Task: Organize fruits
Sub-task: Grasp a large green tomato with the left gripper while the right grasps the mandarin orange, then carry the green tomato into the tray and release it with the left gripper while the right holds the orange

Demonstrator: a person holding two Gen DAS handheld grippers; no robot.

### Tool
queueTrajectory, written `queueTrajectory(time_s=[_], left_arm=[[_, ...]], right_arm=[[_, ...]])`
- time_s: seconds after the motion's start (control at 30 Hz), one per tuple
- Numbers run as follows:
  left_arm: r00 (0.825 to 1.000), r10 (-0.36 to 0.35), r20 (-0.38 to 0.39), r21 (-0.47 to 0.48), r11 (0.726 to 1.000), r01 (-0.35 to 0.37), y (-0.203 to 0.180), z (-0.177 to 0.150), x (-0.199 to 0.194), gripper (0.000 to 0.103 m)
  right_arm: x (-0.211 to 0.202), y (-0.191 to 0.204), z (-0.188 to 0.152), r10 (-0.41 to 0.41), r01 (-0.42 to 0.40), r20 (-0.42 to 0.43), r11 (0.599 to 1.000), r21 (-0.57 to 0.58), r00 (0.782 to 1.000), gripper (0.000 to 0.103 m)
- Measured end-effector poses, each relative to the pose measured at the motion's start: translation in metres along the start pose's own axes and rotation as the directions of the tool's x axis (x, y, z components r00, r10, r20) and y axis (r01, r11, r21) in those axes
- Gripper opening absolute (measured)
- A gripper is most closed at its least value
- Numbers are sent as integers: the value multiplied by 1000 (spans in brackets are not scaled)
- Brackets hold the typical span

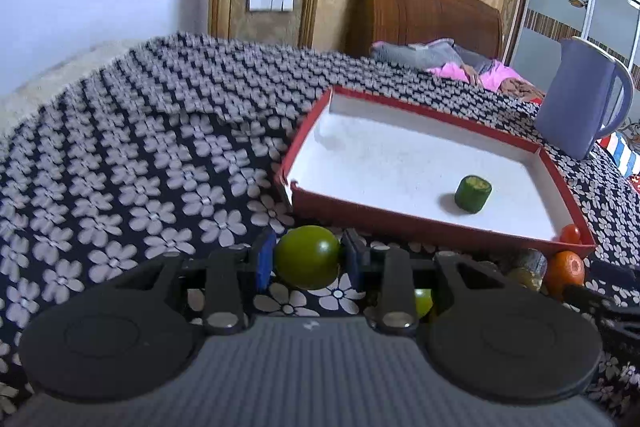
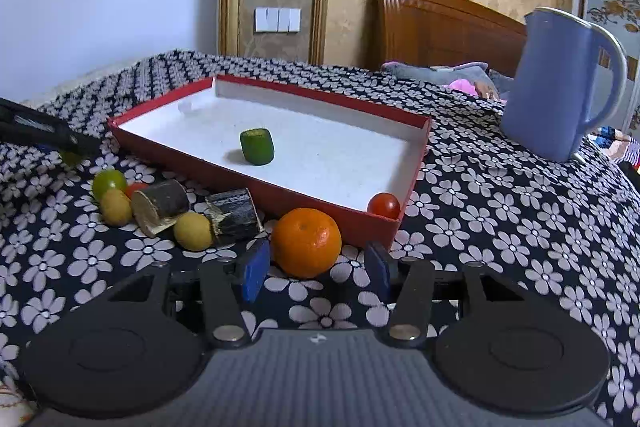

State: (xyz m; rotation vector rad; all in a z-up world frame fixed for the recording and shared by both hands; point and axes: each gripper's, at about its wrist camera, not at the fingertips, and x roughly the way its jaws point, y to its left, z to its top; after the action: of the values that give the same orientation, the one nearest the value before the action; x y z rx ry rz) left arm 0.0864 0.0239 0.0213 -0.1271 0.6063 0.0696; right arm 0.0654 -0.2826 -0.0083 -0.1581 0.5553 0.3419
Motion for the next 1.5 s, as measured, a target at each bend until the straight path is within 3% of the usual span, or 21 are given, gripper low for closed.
queueTrajectory(time_s=[0.3,0.37,0.4,0.63,0.9,1.2,1.33,1.5], left_arm=[[1000,2,24,17,1000,-2,-2,-3,-13,32],[1000,3,19,16,1000,-3,-1,-5,-13,32],[1000,5,16,16,1000,-6,0,-6,-13,32],[1000,-27,-4,34,999,27,-4,-4,-20,32],[998,-63,17,94,994,61,-27,26,-27,32],[998,-58,31,137,989,53,-52,64,-3,32],[998,-25,59,153,988,16,-62,76,14,32],[999,17,37,188,982,-23,-76,85,47,32]], right_arm=[[23,4,6,4,-6,-56,999,-33,998,51],[20,5,6,25,-27,-56,999,-33,998,41],[18,4,5,28,-30,-53,999,-29,998,41],[-10,-1,0,40,-41,15,999,29,999,41],[-57,1,-9,89,-99,122,992,76,989,41],[-81,0,-18,119,-134,166,987,86,979,41],[-86,-3,-22,126,-145,175,984,106,977,41],[-87,-8,-27,120,-141,169,982,122,978,41]])
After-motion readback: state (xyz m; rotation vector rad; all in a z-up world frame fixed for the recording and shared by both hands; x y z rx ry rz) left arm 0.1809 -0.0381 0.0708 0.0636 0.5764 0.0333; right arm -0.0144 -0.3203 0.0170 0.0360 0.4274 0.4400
